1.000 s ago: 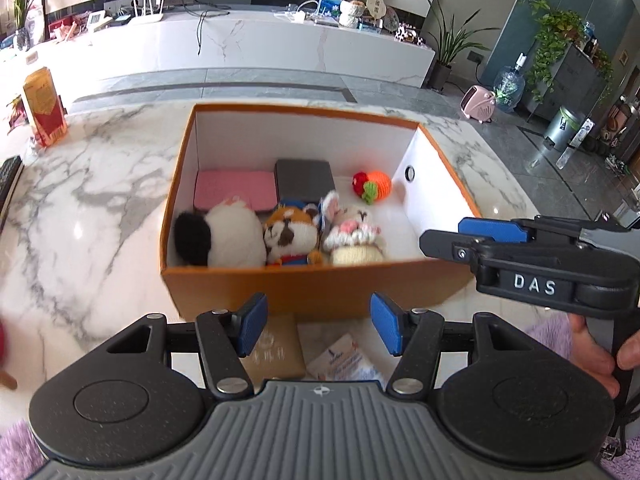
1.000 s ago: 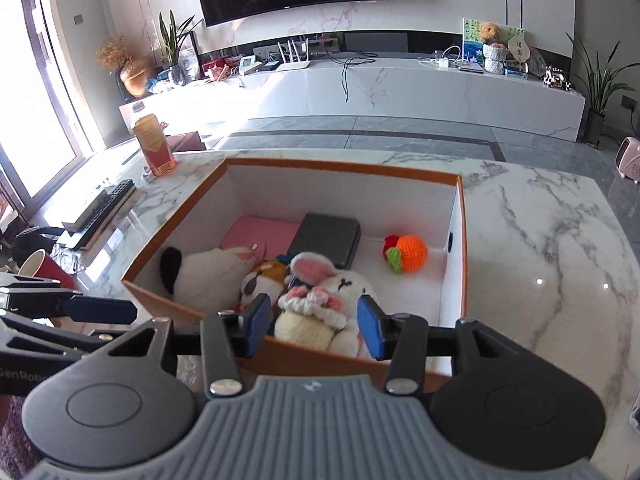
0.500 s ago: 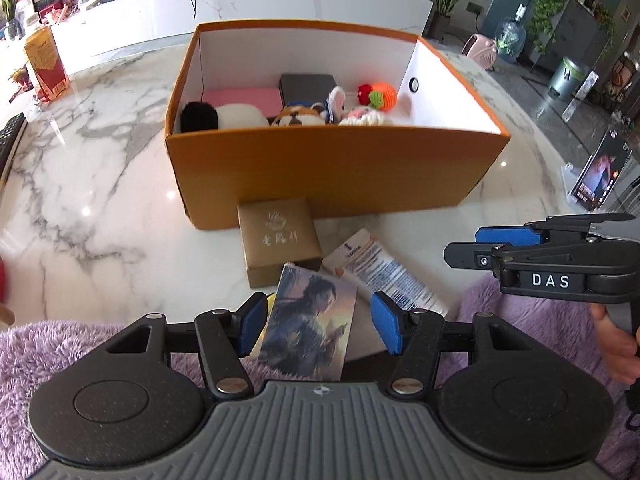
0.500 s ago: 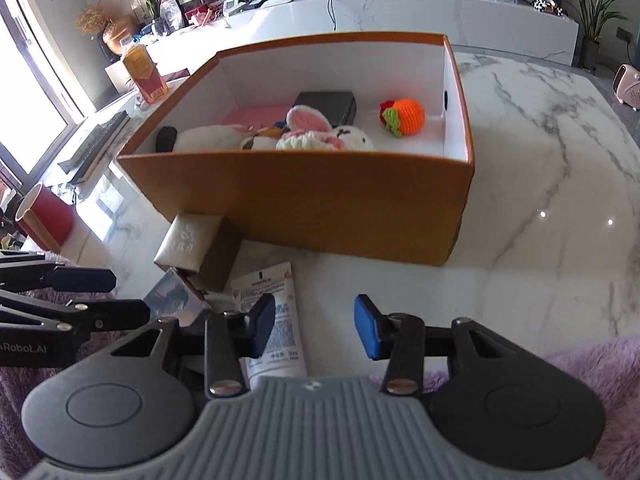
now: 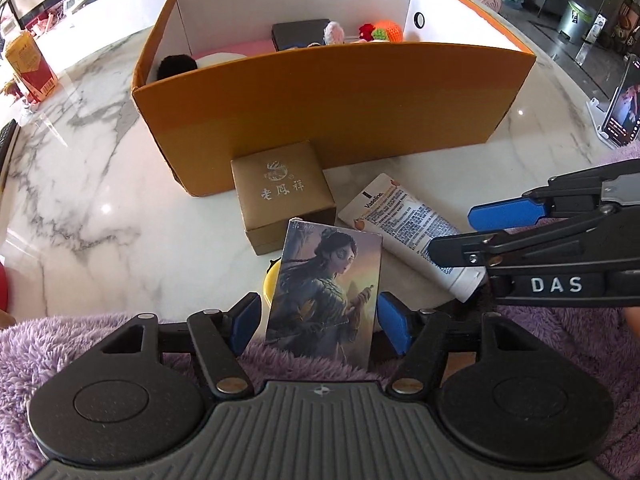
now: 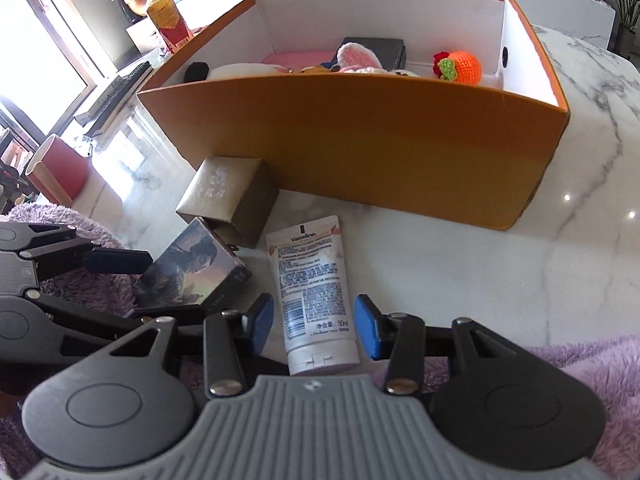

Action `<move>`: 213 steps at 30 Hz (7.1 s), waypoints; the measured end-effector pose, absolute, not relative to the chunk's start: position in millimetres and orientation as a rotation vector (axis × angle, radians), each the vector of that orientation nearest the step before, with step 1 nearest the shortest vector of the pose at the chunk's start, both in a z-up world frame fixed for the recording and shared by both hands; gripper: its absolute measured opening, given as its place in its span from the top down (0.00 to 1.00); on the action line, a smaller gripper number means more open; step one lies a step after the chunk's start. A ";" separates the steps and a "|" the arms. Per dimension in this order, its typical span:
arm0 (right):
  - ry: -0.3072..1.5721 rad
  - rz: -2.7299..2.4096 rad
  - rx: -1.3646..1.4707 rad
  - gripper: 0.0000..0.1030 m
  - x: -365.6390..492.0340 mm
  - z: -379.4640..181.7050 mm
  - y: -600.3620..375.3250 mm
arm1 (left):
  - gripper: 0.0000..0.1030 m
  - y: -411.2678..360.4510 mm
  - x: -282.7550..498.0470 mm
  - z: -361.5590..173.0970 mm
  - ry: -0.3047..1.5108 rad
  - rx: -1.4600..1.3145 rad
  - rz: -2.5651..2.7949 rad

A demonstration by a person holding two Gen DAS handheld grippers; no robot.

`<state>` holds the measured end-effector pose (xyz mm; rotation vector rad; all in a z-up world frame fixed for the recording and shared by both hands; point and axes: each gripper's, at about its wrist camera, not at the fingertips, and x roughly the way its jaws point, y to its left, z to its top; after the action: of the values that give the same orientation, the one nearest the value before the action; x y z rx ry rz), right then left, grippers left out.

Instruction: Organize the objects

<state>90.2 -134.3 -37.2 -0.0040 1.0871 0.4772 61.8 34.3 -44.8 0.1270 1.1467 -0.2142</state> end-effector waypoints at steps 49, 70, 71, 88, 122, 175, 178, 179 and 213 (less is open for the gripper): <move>1.030 0.470 -0.001 0.81 91.8 1.9 -150.6 | 0.35 36.1 54.0 18.1 1.029 -0.077 -0.276; 0.751 0.468 0.020 0.82 116.9 112.8 -184.8 | 0.36 18.3 120.5 86.7 0.930 -0.135 -0.364; 0.743 0.462 0.016 0.82 124.2 115.3 -185.0 | 0.36 16.7 126.4 87.2 0.928 -0.122 -0.363; 0.813 0.325 -0.142 0.81 252.3 51.7 -162.1 | 0.36 17.3 220.7 49.1 1.020 -0.075 -0.329; 1.026 0.385 -0.269 0.82 343.0 17.5 -172.3 | 0.36 9.7 263.3 21.6 1.079 -0.092 -0.379; 1.188 0.340 -0.268 0.61 374.9 -23.6 -121.1 | 0.35 33.8 264.6 14.1 1.064 -0.068 -0.340; 1.197 0.341 -0.276 0.54 376.6 -25.2 -115.5 | 0.35 32.6 265.5 12.2 1.069 -0.070 -0.341; 1.220 0.331 -0.280 0.54 377.3 -28.0 -113.5 | 0.35 32.5 265.5 12.1 1.069 -0.071 -0.343; 1.136 0.329 -0.477 0.83 330.7 5.4 -142.5 | 0.35 19.0 257.6 17.9 1.065 -0.040 -0.390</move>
<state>330.7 -142.5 5.4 -0.4765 1.1362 0.3290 257.6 19.0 17.9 -0.0400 1.0649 -0.3898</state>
